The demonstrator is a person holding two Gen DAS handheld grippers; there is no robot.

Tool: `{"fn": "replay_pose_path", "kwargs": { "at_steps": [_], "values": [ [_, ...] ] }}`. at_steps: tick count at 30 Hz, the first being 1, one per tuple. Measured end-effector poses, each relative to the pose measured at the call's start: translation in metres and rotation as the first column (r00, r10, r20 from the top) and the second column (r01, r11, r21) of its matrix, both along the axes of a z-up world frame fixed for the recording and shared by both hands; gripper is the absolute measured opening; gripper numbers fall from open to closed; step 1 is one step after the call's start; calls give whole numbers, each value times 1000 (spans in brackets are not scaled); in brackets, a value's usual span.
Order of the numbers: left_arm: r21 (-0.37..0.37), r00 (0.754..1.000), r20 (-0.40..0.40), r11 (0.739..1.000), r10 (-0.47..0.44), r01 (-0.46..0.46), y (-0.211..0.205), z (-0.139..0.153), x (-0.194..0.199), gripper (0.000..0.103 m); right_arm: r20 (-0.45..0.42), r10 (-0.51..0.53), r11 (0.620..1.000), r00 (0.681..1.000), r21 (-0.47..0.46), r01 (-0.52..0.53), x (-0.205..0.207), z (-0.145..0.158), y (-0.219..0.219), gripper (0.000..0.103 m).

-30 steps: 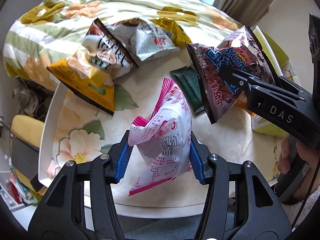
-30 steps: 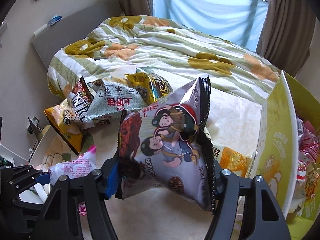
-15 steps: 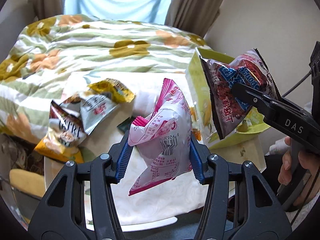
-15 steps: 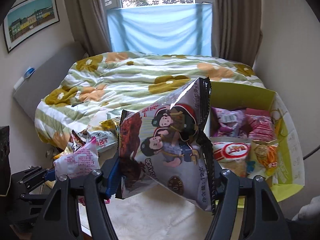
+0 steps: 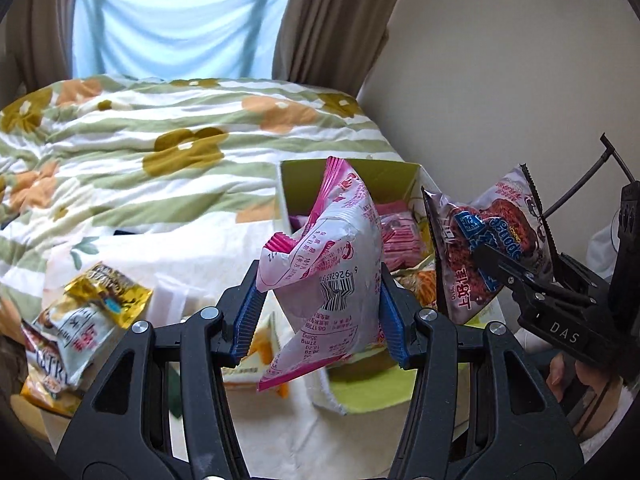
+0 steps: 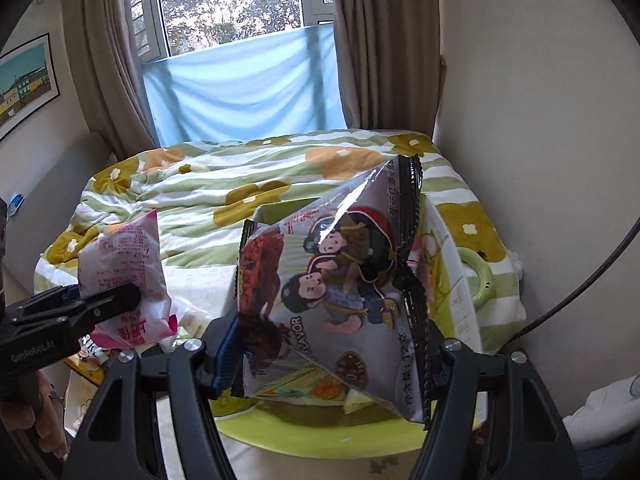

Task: Organize snacks
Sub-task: 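Carry the pink-white bag into the box with the left tool while the right tool carries the chocolate bag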

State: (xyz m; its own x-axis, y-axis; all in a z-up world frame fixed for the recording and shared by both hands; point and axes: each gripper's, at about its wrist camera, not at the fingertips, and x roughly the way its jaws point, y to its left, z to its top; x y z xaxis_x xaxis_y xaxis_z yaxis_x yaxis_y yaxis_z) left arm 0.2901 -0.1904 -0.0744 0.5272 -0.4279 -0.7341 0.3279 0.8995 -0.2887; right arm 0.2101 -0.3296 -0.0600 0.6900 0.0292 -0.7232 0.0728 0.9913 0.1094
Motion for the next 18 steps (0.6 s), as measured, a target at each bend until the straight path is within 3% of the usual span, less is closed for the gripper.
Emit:
{"fn": "replay_pose_path", "kwargs": {
  "at_steps": [11,13,15,18],
  "values": [
    [43,995,-100,999,-12,16,-107,-46,65,51,-38,21,1000,999,8,-21,37,-13,-84,64],
    [75,990,-140,997,-3,13,-116,-58,72,64,-48,36,999,998,7,-35,43,-17,-91,64],
    [103,987,-159,995,26,-10,-117,-67,72,95,-54,45,999,997,13,-44,48,-21,-97,64],
    [99,986,-161,995,38,-22,-105,-71,62,98,-61,50,998,997,36,-48,53,-27,-103,64]
  ]
}}
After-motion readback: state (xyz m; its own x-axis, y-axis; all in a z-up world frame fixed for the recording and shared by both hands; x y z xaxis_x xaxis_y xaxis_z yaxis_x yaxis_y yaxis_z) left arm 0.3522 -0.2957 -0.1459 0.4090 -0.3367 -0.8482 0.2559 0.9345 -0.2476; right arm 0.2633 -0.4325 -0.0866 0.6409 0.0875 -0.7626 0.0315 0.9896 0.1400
